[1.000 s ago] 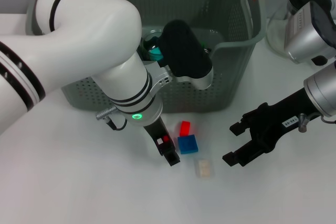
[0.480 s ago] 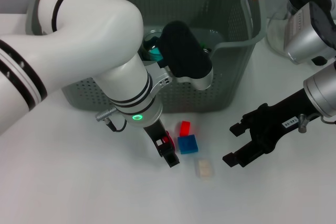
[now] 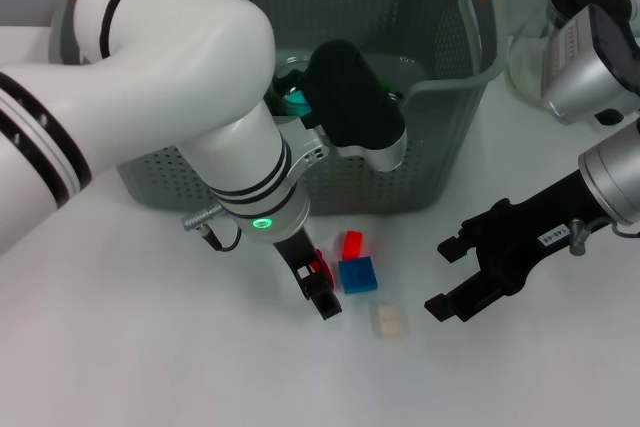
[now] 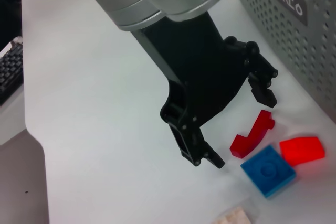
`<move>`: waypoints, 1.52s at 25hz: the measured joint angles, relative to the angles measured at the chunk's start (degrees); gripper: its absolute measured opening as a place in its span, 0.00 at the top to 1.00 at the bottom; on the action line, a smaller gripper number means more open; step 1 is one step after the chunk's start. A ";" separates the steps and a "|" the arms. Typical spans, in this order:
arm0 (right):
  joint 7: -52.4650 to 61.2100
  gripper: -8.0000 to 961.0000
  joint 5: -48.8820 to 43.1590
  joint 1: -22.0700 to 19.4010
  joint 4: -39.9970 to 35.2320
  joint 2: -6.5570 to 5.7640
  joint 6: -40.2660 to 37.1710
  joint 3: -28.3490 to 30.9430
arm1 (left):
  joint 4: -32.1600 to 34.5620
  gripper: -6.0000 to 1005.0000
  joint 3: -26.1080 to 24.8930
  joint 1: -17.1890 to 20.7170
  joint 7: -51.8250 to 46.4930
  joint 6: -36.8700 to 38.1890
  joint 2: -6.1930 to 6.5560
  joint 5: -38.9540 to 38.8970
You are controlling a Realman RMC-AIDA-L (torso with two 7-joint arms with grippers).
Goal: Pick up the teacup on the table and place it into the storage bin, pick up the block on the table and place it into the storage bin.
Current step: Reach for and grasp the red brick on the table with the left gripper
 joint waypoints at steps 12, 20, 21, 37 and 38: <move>0.22 0.02 -2.78 0.59 -0.57 -0.51 -0.85 0.42 | -0.03 0.13 -0.02 -0.47 -0.10 0.16 0.18 0.00; 0.32 0.02 -2.81 1.04 -0.51 -0.43 -0.86 0.40 | -0.02 0.14 0.49 -0.57 0.20 0.07 0.09 0.00; 0.33 0.02 -2.81 1.05 -0.47 -0.41 -0.85 0.41 | -0.03 0.14 0.55 -0.57 0.19 0.00 0.06 0.00; -0.12 0.02 -2.81 0.46 -0.12 0.03 -0.44 0.37 | -0.66 0.16 1.55 -0.55 -0.80 -1.64 0.00 -0.09; -0.14 0.02 -2.81 0.45 -0.10 0.06 -0.43 0.36 | -0.71 0.16 1.55 -0.52 -0.82 -1.72 0.00 -0.09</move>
